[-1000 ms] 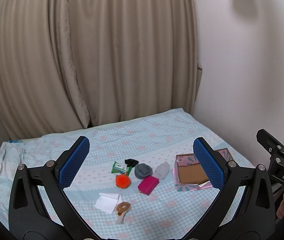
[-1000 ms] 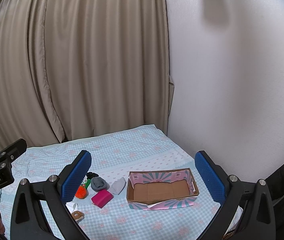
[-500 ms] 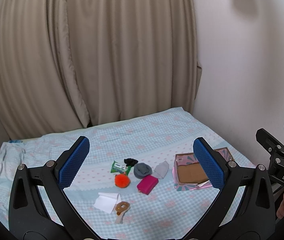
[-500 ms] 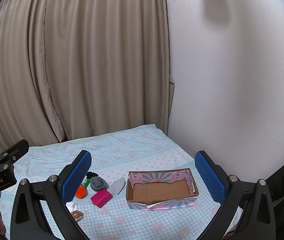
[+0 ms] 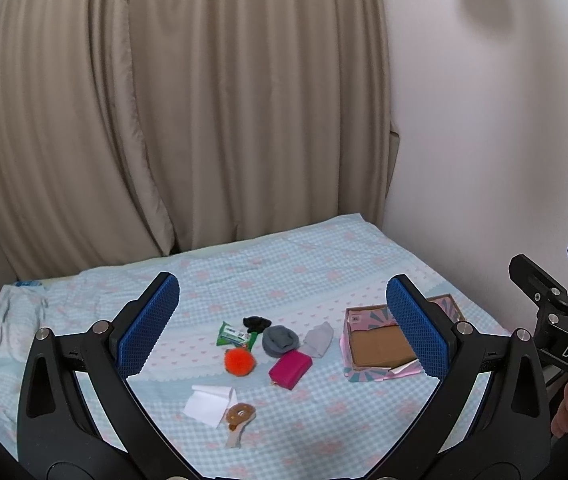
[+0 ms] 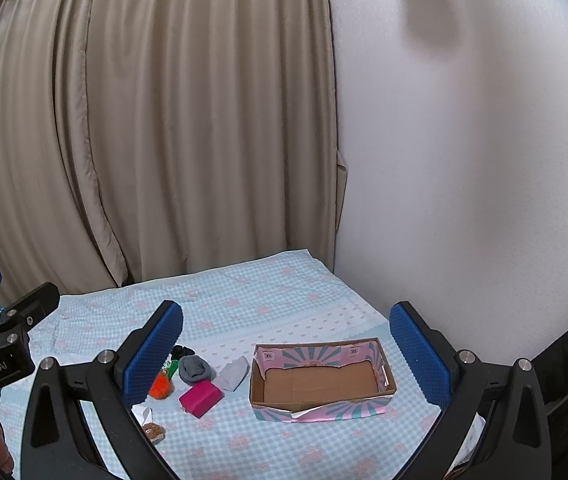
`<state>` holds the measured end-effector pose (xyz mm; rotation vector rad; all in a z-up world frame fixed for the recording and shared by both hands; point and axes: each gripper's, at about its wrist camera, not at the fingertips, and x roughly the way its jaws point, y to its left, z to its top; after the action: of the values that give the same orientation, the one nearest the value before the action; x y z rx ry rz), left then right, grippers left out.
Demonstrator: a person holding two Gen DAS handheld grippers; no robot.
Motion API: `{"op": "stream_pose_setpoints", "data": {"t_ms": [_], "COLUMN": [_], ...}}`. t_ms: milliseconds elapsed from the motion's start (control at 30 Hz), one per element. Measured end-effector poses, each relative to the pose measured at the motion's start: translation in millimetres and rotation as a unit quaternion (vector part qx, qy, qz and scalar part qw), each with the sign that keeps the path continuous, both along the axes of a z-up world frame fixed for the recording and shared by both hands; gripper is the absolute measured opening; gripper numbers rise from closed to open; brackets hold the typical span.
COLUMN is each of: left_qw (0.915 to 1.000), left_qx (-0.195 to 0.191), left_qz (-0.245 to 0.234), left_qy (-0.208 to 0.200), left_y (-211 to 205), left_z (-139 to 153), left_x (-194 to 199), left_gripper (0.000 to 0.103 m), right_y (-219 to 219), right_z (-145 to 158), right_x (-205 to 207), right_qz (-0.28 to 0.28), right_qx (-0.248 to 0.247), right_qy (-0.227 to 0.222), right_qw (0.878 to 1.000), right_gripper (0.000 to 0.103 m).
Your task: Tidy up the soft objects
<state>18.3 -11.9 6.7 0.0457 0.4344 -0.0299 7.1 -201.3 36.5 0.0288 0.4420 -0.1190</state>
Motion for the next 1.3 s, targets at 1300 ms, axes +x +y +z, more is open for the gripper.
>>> {"op": "stream_pose_setpoints", "data": {"t_ms": [1300], "left_qw": [0.9942], "left_qx": [-0.001], "left_qz": [0.087], "left_qy": [0.064], "left_y": [51.9], "left_z": [-54.0], "left_x": [8.3], "left_gripper": [0.103], "right_y": [21.2], "right_z": [-53.5], "right_x": [37.9], "right_qz": [0.083], "right_qx": [0.01], "right_qy": [0.019], "right_qw": [0.996], "right_gripper": [0.103]}}
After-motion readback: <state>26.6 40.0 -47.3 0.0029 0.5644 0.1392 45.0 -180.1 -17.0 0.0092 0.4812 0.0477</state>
